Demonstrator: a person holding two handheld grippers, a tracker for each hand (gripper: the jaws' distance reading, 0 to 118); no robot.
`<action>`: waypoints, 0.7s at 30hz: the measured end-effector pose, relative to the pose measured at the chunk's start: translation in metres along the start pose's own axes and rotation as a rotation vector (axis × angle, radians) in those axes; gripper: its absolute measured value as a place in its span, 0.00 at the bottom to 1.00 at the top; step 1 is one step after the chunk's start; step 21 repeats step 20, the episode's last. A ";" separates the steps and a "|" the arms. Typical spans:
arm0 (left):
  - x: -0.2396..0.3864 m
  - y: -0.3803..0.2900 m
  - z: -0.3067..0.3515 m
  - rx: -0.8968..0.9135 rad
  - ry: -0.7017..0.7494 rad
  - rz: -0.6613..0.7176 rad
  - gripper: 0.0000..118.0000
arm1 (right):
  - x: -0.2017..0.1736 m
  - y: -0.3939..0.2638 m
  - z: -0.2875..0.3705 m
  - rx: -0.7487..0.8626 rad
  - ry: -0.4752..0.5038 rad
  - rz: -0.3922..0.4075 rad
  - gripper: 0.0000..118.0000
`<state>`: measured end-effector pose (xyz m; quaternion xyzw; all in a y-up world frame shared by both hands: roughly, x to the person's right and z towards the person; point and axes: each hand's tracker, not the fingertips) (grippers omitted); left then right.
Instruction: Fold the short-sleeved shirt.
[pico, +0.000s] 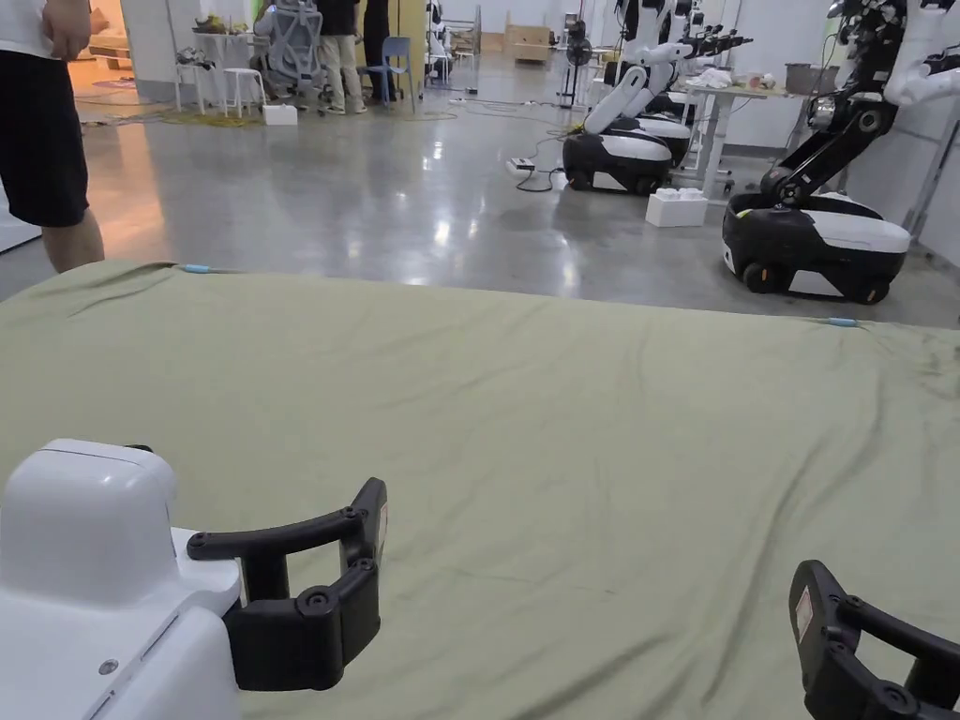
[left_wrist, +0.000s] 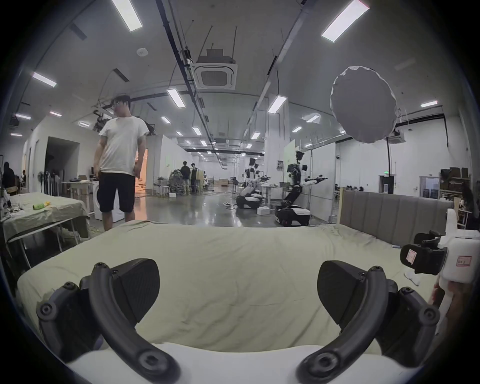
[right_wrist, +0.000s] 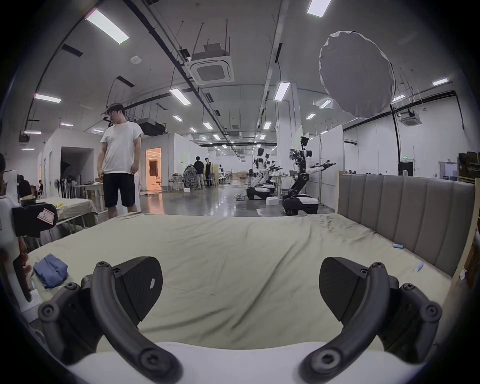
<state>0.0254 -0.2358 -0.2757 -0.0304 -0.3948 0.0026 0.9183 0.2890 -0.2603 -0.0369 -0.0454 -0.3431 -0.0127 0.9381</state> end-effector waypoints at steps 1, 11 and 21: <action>-0.001 0.002 0.000 -0.011 -0.024 -0.006 1.00 | 0.000 0.006 0.000 -0.003 -0.002 0.003 1.00; 0.014 0.011 0.004 -0.069 0.007 0.050 1.00 | -0.008 0.004 0.004 -0.036 0.015 0.037 1.00; 0.014 0.006 0.000 -0.099 0.012 0.031 1.00 | -0.011 0.008 0.004 -0.045 0.049 0.029 1.00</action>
